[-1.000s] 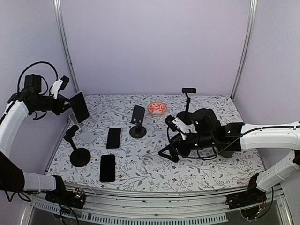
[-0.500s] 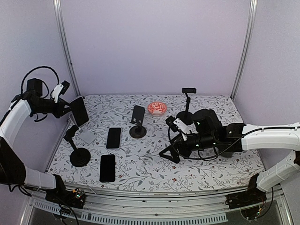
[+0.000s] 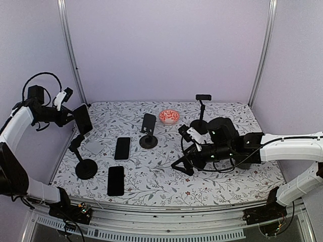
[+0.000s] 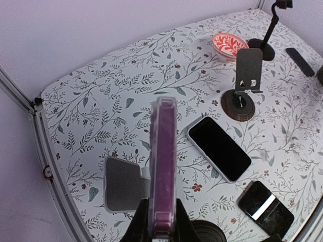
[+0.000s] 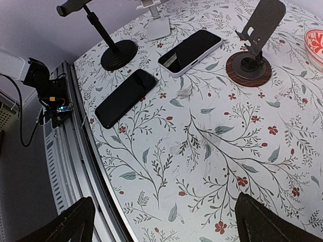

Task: Place the phone on the phone stand

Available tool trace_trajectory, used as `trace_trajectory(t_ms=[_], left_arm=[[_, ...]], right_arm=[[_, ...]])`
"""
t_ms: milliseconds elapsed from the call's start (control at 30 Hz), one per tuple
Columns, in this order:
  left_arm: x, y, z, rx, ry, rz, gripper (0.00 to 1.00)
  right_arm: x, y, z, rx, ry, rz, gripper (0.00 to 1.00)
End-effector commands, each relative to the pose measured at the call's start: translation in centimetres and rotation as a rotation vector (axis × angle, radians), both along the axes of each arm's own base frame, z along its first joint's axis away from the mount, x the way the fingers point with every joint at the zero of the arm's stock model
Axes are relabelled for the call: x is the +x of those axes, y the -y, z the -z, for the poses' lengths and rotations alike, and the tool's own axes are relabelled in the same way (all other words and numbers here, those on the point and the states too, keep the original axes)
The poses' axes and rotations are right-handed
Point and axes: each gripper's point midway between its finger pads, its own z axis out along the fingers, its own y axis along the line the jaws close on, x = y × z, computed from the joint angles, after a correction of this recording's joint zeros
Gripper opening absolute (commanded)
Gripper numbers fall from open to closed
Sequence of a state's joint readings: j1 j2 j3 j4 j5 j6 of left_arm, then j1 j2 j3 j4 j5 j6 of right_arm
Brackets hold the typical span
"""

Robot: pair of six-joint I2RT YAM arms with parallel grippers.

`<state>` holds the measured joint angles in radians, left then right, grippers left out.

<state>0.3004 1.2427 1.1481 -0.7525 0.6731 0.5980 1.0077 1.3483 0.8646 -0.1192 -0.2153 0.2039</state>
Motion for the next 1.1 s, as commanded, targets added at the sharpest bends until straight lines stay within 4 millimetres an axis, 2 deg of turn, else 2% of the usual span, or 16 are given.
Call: trace_trajectory(t_ms=[0, 233, 800, 967, 1067], left_arm=[[1.5, -0.7, -1.3, -0.002, 0.077, 0.008, 0.0], [2.5, -0.9, -0.9, -0.029, 0.065, 0.005, 0.0], [0.9, -1.9, 2.7, -0.03, -0.002, -0.053, 0.0], [1.0, -2.0, 3.1, -0.038, -0.007, -0.069, 0.0], [1.6, -2.6, 3.1, -0.031, -0.005, -0.102, 0.08]], right_arm=[[0.2, 0.1, 0.3, -0.006, -0.011, 0.014, 0.99], [0.2, 0.0, 0.7, -0.019, -0.016, 0.007, 0.99], [0.4, -0.6, 1.4, -0.042, -0.019, -0.011, 0.99], [0.4, -0.6, 1.5, -0.044, -0.022, -0.013, 0.99], [0.4, -0.6, 1.7, -0.048, -0.025, -0.012, 0.99]])
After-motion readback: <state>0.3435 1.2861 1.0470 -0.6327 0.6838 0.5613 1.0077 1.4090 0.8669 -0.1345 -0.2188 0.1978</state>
